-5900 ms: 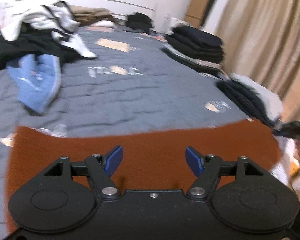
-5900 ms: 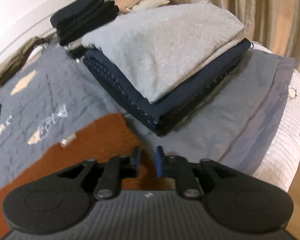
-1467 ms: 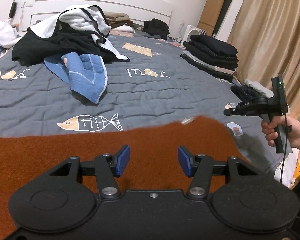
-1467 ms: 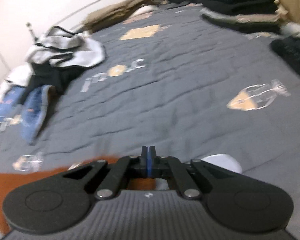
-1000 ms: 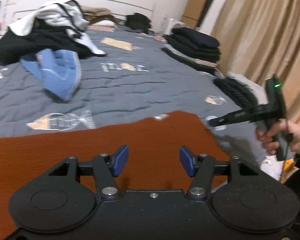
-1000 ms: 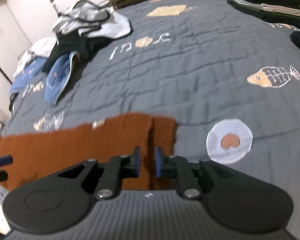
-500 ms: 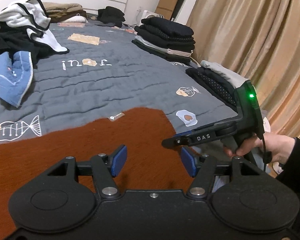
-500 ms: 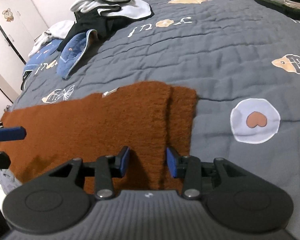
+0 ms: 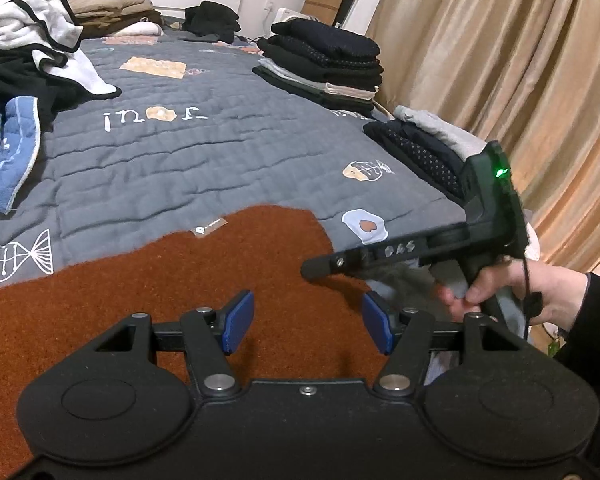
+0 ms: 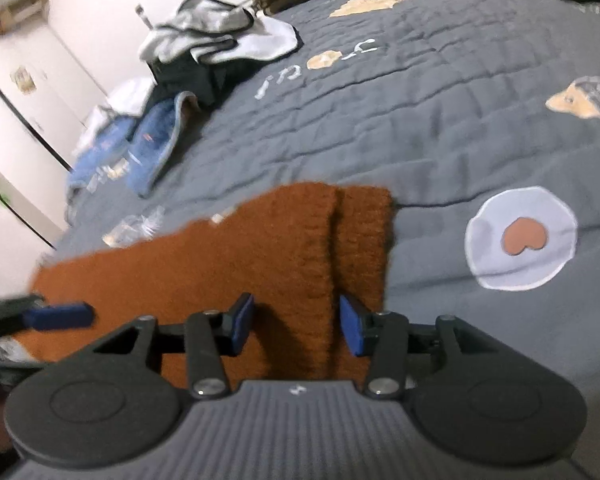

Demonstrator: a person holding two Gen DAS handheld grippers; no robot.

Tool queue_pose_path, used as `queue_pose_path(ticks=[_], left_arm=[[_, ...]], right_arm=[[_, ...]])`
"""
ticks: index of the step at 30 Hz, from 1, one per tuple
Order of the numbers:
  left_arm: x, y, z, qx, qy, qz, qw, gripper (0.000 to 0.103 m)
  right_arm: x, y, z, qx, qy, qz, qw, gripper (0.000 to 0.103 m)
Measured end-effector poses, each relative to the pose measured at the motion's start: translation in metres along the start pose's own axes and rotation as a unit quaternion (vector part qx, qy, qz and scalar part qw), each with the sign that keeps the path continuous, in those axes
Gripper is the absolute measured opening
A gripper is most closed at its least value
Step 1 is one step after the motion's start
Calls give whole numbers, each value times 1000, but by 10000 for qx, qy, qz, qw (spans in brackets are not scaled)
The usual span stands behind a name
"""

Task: Fold clothes

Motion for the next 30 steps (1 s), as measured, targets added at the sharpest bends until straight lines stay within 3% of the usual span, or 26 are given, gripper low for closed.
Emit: queue_pose_path(ticks=[2,8,14,16,18,22,30], left_arm=[[1,-1,0,-12,-6,30,10000,59],[1,-2,2,-19,14,8,10000,59],[1,-3,4,-47,42,38,10000,59],[0,-3,4,-57,46,40,10000,59],[0,-4,4,-60,46,45,10000,59],[3,-5,4,-71,44,71,9999,59],[5,-6,1,-44,48,94,9999,59]], right_arm=[[0,-1,2,-71,-279,-158,9995,46],[-15,3,-7,-41,-327,-502,9982,44],[-10,-4,-10,-220,-650,-804,9944,46],[-7,-5,-10,-219,-704,-828,9938,39],[-4,-5,-11,-142,-705,-850,9938,6],[-3,-4,-4,-88,-557,-995,9934,3],[-22,-16,32,-538,-14,-1281,9903,2]])
Point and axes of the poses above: each gripper's, at about its wrist camera, not at the fingertips, and z roughly against the way its jaws point, x to its left, y to its underside, the point moved 9 cm from there along -z, roughly the way its jaws point, and after that the axes turned 8 degrees about z, right-handed, at the moved point
